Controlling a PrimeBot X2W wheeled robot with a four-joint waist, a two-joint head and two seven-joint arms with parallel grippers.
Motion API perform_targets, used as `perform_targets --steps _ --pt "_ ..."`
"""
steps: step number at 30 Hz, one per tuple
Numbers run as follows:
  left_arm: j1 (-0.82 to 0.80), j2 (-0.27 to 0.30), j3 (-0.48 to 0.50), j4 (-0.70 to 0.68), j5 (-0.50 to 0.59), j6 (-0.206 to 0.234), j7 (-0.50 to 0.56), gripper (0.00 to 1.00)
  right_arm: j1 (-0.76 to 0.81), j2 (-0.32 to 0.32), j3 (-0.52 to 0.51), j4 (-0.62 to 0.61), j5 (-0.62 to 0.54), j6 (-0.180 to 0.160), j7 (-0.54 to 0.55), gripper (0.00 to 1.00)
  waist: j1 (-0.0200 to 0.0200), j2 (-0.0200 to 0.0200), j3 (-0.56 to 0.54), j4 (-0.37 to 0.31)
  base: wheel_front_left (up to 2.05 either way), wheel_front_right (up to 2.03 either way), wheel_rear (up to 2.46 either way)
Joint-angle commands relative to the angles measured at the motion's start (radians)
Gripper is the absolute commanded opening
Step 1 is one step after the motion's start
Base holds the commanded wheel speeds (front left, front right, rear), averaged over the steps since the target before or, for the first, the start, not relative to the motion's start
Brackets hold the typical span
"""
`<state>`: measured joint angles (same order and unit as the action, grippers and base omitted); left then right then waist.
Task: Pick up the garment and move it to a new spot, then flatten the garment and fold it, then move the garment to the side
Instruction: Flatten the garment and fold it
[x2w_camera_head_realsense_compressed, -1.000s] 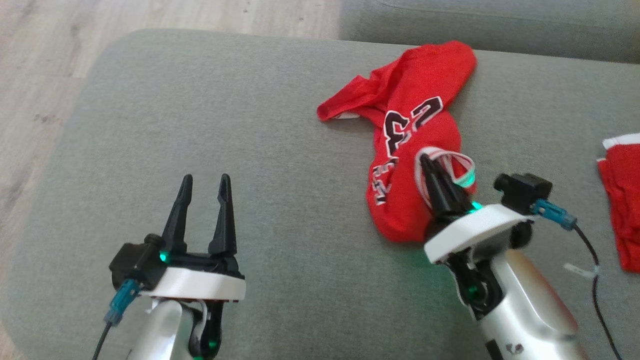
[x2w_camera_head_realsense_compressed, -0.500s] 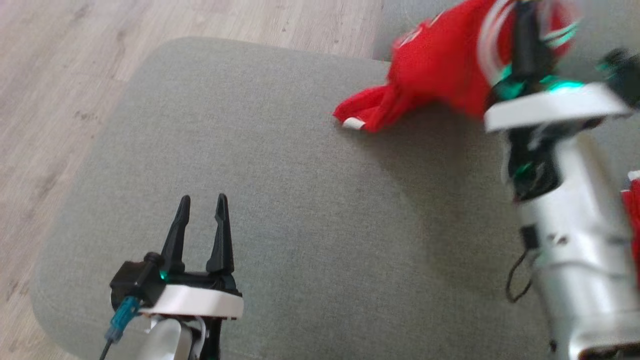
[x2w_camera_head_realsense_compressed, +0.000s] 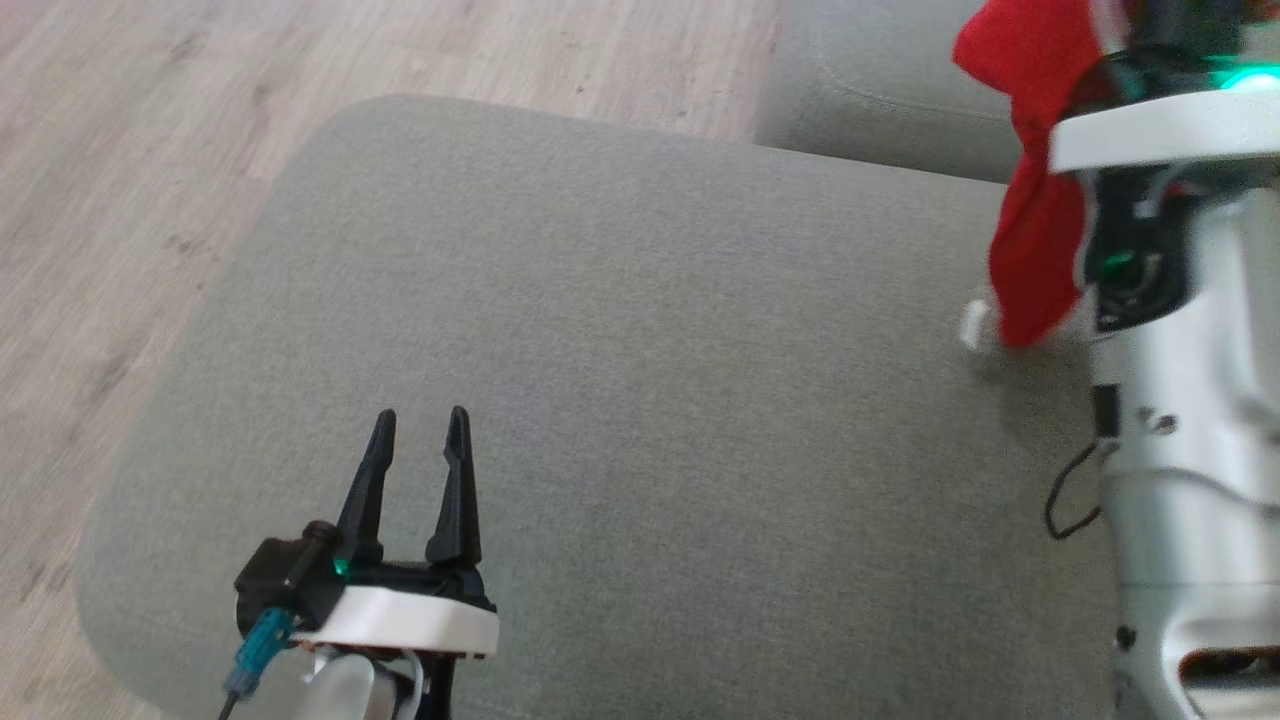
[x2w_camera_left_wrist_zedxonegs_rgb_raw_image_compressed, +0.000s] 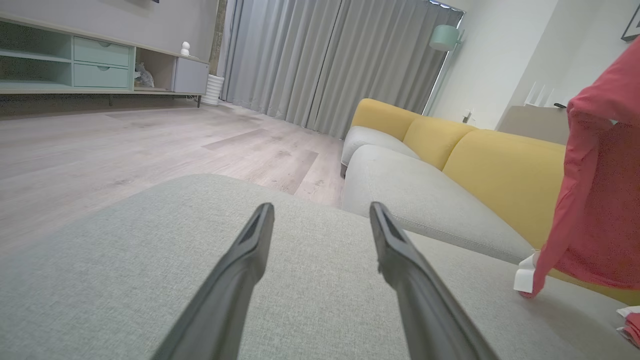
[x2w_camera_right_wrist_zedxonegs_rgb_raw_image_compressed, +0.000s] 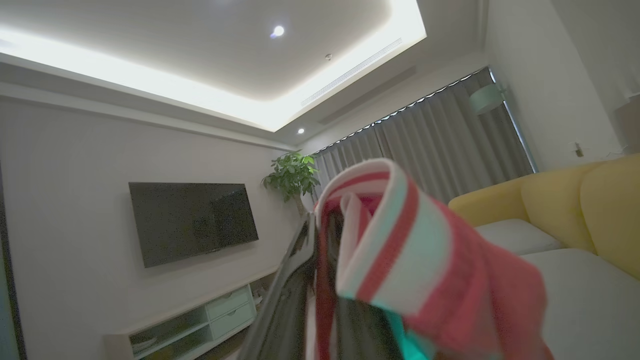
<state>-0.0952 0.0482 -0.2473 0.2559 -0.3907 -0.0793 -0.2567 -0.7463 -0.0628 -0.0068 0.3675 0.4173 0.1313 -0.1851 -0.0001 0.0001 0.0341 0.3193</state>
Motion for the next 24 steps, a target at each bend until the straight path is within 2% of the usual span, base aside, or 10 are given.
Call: perform_targets --steps 1,5,11,12,13,17,20,24 --pt "-0.028 0.002 0.023 -0.033 -0.005 0.000 -0.005 1.00 -0.018 0.013 0.053 -0.032 -0.006 -0.001 -0.003 0.00 0.0001 -0.0001 0.009 0.016 0.00 0.00 0.00" --pt "-0.040 0.002 0.008 -0.031 -0.011 -0.003 -0.005 1.00 0.040 0.013 0.184 0.025 -0.023 -0.001 -0.025 0.00 0.0001 -0.0001 0.033 0.054 0.00 0.00 0.00" --pt "-0.062 0.002 -0.021 -0.018 -0.019 -0.009 -0.005 1.00 0.157 0.013 0.409 0.199 0.016 -0.001 -0.054 0.00 0.0001 -0.0001 0.062 0.102 0.00 0.00 0.00" --pt "-0.067 0.002 -0.023 -0.015 -0.021 -0.010 -0.005 1.00 0.176 0.013 0.455 0.229 0.029 -0.001 -0.048 0.42 0.0001 -0.0001 0.065 0.107 0.00 0.00 0.00" --pt "-0.072 0.002 -0.025 -0.013 -0.022 -0.010 -0.005 1.00 0.196 0.013 0.506 0.247 0.066 -0.001 -0.034 1.00 0.0001 -0.0001 0.068 0.110 0.00 0.00 0.00" --pt "-0.093 0.002 -0.032 -0.012 -0.026 -0.006 -0.005 1.00 0.219 0.013 0.704 0.229 0.161 -0.001 0.006 1.00 0.0001 -0.0001 0.076 0.107 0.00 0.00 0.00" --pt "-0.098 0.002 -0.030 -0.015 -0.028 -0.003 -0.005 1.00 0.202 0.013 0.781 0.189 0.236 -0.001 0.009 1.00 0.0001 -0.0001 0.075 0.085 0.00 0.00 0.00" --pt "-0.094 0.002 -0.027 -0.019 -0.030 0.000 -0.005 1.00 0.160 0.013 0.826 0.143 0.343 -0.001 -0.012 1.00 0.0001 -0.0001 0.066 0.046 0.00 0.00 0.00"
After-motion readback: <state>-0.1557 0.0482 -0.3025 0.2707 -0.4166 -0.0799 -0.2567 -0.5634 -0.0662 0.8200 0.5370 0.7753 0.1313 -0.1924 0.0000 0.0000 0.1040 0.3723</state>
